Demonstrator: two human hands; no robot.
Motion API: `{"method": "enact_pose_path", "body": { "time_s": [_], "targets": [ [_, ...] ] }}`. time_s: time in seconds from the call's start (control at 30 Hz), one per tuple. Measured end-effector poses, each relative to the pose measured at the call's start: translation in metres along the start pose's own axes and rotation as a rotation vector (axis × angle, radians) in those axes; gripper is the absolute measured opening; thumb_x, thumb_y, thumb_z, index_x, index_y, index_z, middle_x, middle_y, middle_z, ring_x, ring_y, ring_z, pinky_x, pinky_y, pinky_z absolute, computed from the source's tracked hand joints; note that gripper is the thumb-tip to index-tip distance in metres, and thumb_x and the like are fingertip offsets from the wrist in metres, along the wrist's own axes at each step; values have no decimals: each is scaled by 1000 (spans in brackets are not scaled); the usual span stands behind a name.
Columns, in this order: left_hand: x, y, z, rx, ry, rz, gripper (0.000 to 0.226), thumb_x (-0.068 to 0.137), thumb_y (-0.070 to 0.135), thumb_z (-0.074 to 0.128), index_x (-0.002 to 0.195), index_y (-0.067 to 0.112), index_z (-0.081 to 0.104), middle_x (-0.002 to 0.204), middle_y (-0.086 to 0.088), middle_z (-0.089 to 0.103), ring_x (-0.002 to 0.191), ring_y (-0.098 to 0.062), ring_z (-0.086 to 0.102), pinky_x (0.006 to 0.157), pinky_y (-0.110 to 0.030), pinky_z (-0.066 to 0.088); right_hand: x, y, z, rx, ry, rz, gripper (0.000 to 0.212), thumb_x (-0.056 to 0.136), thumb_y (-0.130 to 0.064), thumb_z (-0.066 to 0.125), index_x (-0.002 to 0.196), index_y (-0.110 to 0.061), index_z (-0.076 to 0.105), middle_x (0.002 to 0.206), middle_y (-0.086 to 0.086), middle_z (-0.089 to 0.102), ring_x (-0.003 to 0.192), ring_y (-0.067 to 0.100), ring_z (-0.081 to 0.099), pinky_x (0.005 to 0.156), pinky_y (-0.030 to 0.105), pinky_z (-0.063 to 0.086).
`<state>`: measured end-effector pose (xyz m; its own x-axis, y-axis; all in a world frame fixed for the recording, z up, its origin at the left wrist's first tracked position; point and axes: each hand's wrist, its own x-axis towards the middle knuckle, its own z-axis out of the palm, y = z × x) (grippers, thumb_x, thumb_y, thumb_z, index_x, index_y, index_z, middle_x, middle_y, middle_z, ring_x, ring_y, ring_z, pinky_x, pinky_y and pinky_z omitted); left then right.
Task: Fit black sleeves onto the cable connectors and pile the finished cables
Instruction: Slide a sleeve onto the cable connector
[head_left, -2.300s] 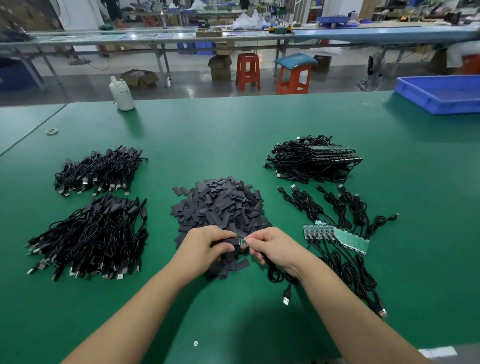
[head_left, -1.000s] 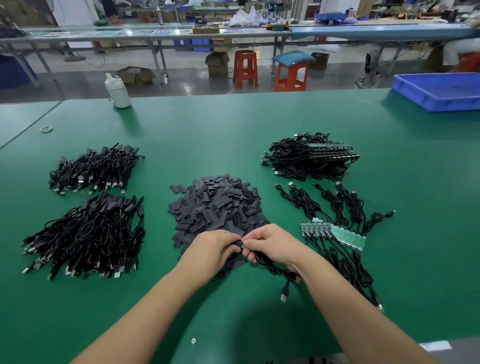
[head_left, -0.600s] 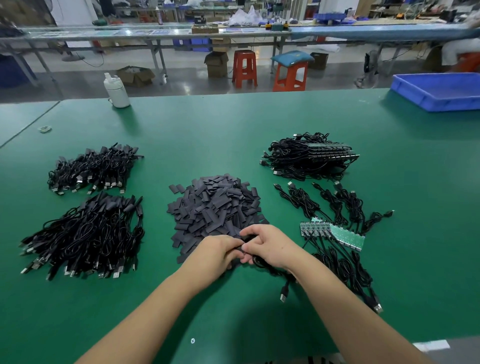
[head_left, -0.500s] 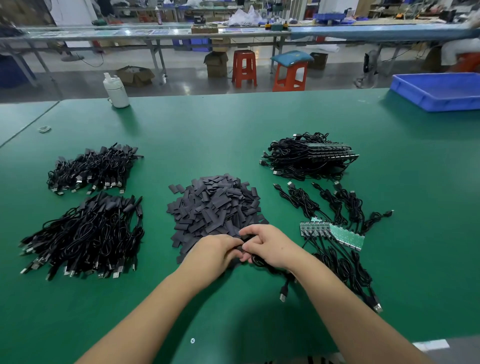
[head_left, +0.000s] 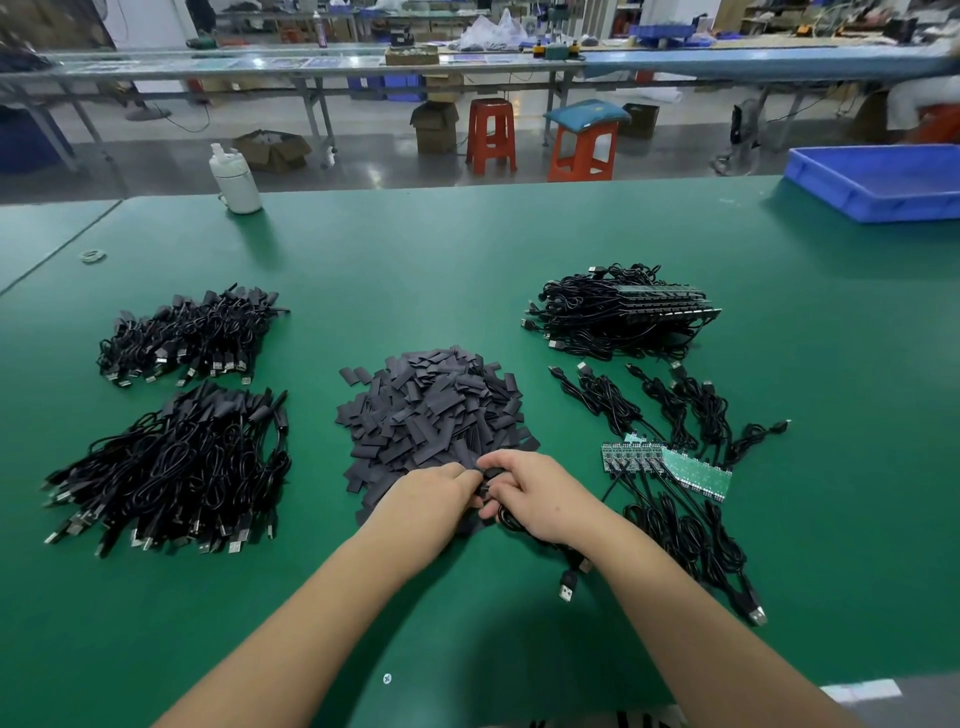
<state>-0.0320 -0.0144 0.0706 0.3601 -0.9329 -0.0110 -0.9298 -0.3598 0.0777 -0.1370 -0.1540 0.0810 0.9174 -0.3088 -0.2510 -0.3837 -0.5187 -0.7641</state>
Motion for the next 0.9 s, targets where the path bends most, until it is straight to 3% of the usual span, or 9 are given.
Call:
{"method": "enact_pose_path", "body": {
  "time_s": [0.33,0.53,0.63,0.7,0.73,0.8,0.83,0.9],
  "targets": [
    [-3,4,-1,56,-48,12,41,93,13,46,134,16,42,119,-3,53,108,-27,56,85,-39,46,-3,-7,2,-22,12,-5,38,100,-3,40,134,-13,55,94,6,77,94,10,71,87,25,52],
    [-3,4,1,26,44,11,44,92,16,51,135,19,43,121,-1,50,106,-25,57,82,-36,47,-2,-10,1,-20,22,-13,39,100,-4,41,133,-17,56,92,3,77,89,5,71,84,26,55],
    [-2,4,3,-343,292,-73,57,89,17,64,141,23,40,138,4,45,110,-17,59,91,-25,47,-1,-8,-1,117,41,32,43,99,-2,44,139,-17,52,89,1,76,85,8,74,83,31,59],
    [-1,9,0,-762,399,-255,69,89,14,69,148,23,34,136,10,46,107,-4,60,90,-10,43,1,-10,-5,445,80,85,39,98,2,48,135,-6,54,86,7,77,83,16,75,81,34,61],
    [-1,14,-3,-1045,366,-357,67,91,14,68,148,21,34,132,12,50,102,-1,64,87,-10,46,2,-12,-7,654,96,107,34,97,5,50,130,-2,56,86,9,77,81,18,75,77,33,62],
    [1,24,-2,-1526,188,-459,44,97,19,61,139,16,49,120,7,66,99,-10,69,86,-25,56,4,-18,-12,1008,132,108,27,96,8,52,120,-1,60,90,11,77,84,19,75,71,27,60],
    [1,29,-1,-1626,110,-457,31,98,22,58,128,14,58,113,-1,72,99,-18,70,89,-35,57,5,-21,-13,1146,150,90,24,96,9,52,116,-1,59,91,12,77,88,22,75,71,27,60],
    [-2,36,0,-1682,84,-416,20,99,20,56,112,7,65,100,-14,74,88,-25,72,82,-37,59,8,-24,-14,1352,184,52,20,96,11,50,111,0,58,94,16,76,93,26,75,73,30,61]
  ]
}}
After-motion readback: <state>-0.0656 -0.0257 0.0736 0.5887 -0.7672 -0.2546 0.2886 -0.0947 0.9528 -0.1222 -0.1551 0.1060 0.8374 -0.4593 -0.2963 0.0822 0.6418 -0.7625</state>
